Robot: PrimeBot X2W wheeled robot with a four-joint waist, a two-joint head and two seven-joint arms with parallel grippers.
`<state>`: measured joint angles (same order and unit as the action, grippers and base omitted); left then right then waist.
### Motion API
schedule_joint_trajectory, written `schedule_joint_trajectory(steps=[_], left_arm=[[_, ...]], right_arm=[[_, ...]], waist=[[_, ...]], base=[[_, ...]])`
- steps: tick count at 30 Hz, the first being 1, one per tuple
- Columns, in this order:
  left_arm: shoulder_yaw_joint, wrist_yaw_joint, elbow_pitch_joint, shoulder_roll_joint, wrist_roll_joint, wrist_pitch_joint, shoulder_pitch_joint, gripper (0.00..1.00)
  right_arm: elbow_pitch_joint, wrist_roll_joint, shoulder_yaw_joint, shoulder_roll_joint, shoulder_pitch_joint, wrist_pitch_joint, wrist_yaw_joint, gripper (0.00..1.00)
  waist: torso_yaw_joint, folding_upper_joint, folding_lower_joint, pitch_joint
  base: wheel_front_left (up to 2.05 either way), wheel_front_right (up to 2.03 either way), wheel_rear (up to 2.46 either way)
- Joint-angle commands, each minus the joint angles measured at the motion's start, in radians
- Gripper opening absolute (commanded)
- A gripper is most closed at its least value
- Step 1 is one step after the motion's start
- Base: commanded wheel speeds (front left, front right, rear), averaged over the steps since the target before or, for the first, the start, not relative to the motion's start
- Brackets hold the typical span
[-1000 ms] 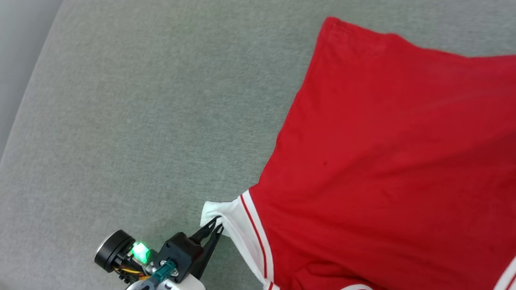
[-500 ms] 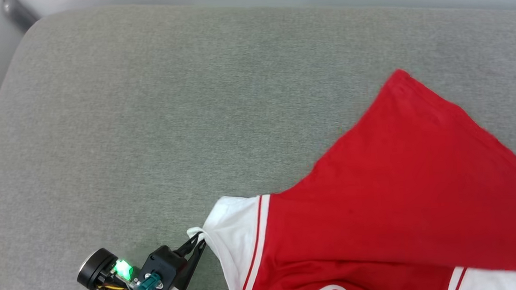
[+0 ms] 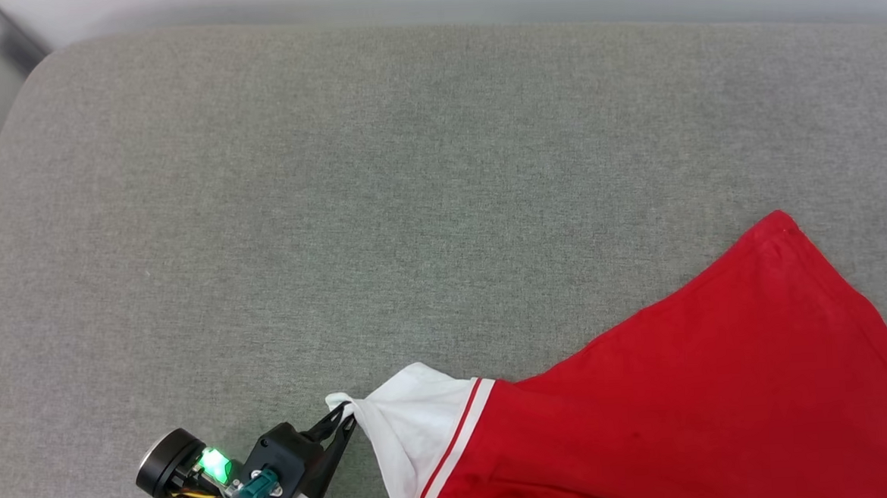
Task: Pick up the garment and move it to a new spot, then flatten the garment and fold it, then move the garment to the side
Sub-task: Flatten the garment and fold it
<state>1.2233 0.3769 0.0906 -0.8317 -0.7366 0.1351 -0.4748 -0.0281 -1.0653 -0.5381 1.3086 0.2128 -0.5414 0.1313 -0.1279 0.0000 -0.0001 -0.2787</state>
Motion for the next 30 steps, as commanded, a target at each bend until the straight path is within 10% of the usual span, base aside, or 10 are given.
schedule_joint_trajectory(steps=[1, 2, 15, 23, 30], left_arm=[[0.0, 0.002, -0.004, 0.005, -0.008, 0.002, 0.013, 0.0], [0.0, 0.003, -0.003, 0.005, -0.007, 0.002, 0.013, 0.0], [0.009, -0.019, 0.016, 0.02, 0.027, -0.026, -0.044, 0.0], [0.011, -0.04, 0.013, 0.054, 0.055, -0.033, -0.094, 0.0], [0.014, -0.052, 0.003, 0.09, 0.083, -0.035, -0.134, 0.0]], right_arm=[[-0.004, 0.011, 0.039, -0.009, 0.01, 0.01, -0.001, 0.34], [-0.01, 0.015, 0.066, -0.012, 0.013, 0.014, -0.001, 1.0], [-0.249, 0.119, 0.453, 0.016, -0.211, -0.133, -0.001, 1.0], [-0.324, 0.191, 0.312, -0.033, -0.474, -0.396, -0.001, 1.0], [-0.188, 0.292, 0.071, -0.2, -0.764, -0.587, -0.001, 1.0]], waist=[[0.004, 0.0, 0.0001, 0.011], [0.005, 0.0, 0.0001, 0.015], [-0.025, 0.0, 0.0001, -0.003], [-0.08, 0.0, 0.0001, -0.064], [-0.12, 0.0, 0.0001, -0.12]], base=[[0.0, 0.0, 0.0], [0.0, 0.0, 0.0], [0.0, 0.0, 0.0], [0.0, 0.0, 0.0], [0.0, 0.0, 0.0]])
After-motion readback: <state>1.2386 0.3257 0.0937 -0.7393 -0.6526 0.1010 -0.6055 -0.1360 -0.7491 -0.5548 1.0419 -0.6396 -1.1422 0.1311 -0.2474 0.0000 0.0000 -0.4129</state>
